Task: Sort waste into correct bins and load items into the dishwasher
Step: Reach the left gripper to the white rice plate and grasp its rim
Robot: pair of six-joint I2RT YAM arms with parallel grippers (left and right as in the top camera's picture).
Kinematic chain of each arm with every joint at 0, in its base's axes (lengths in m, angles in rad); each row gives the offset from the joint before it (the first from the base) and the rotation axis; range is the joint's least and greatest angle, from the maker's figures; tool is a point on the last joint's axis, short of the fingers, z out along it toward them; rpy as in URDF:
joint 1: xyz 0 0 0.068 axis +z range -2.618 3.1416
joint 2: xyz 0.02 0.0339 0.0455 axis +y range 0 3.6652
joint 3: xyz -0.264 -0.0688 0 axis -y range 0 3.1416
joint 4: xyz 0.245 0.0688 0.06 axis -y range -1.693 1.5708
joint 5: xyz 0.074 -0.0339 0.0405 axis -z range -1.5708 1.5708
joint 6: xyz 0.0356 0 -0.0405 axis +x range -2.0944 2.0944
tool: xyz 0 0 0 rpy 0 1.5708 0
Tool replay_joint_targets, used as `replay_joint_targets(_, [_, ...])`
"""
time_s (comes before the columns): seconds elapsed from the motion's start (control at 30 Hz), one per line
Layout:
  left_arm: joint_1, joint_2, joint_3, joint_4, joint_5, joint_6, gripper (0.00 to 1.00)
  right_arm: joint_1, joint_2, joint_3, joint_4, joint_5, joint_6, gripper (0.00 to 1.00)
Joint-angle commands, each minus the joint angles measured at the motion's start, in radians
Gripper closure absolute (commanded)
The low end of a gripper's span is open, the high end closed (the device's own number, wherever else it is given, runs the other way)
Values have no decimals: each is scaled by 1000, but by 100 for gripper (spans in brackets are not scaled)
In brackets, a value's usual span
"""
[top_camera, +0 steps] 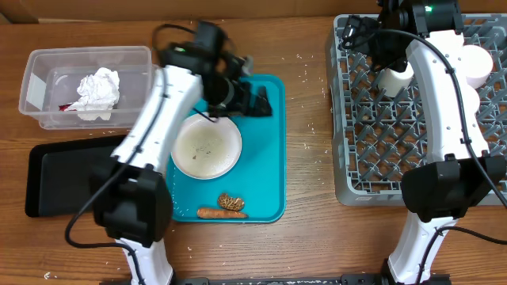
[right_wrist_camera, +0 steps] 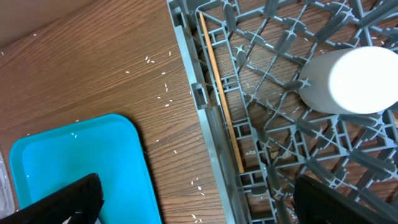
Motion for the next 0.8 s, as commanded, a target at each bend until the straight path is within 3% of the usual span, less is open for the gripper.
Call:
replay_joint_targets(0.0, [-88,-21,3,-29,-356,-218,0,4,-16,20,6,10,2,0])
replay_joint_targets(0.07, [-139,-20,-1,-48,-539,-378,0,4,-16,20,6,10,2,0])
replay_joint_targets(0.17, [-188,-20,-18,-48,-625,-423,13,4,-16,20,6,10,2,0])
replay_joint_targets(0.23, [-204,-20,-42,-45,-634,-440,21,4,-16,20,6,10,2,0])
replay_joint_targets(0.53, [-196,-20,-251,83,-569,-453,25,4,-16,20,6,10,2,0])
replay_joint_targets(0.77, [-198,-20,-349,219,-559,-448,33,4,-16,20,6,10,2,0])
